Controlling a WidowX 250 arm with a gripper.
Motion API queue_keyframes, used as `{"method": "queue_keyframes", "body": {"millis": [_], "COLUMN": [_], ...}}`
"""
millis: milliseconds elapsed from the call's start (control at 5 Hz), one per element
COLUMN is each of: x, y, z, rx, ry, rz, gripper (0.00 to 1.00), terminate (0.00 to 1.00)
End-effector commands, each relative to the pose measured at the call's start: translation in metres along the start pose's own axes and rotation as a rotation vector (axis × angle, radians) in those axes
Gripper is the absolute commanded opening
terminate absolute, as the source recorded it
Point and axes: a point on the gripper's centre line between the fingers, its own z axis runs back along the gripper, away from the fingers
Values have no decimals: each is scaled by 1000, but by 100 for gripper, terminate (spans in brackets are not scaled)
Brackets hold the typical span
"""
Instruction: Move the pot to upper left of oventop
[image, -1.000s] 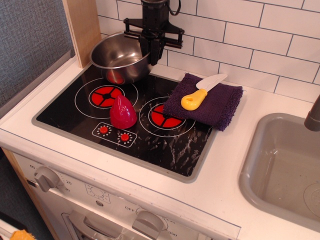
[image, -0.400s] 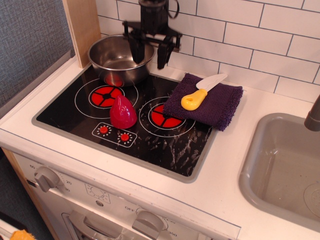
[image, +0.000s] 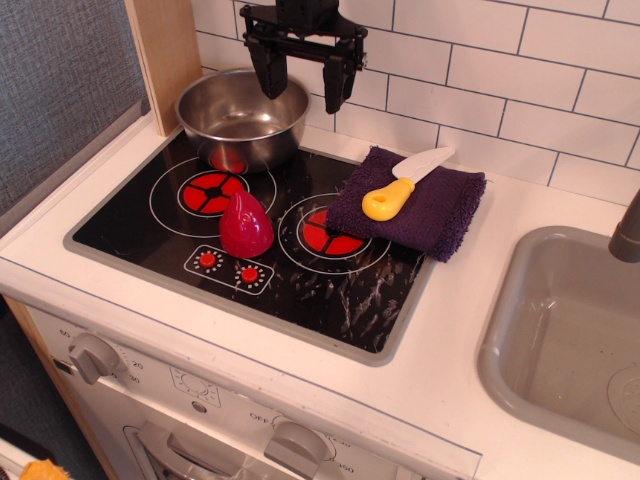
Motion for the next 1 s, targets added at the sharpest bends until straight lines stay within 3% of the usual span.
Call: {"method": "queue_keyframes", "body": {"millis": [0,600,800], "x": [0,0,0], "y": [1,1,1], "z": [27,27,27], "rx": [32,32,32], "ry": [-67,-67,-67], "rz": [-34,-34,-34], "gripper": [100,100,100], "terminate": [0,0,100]}}
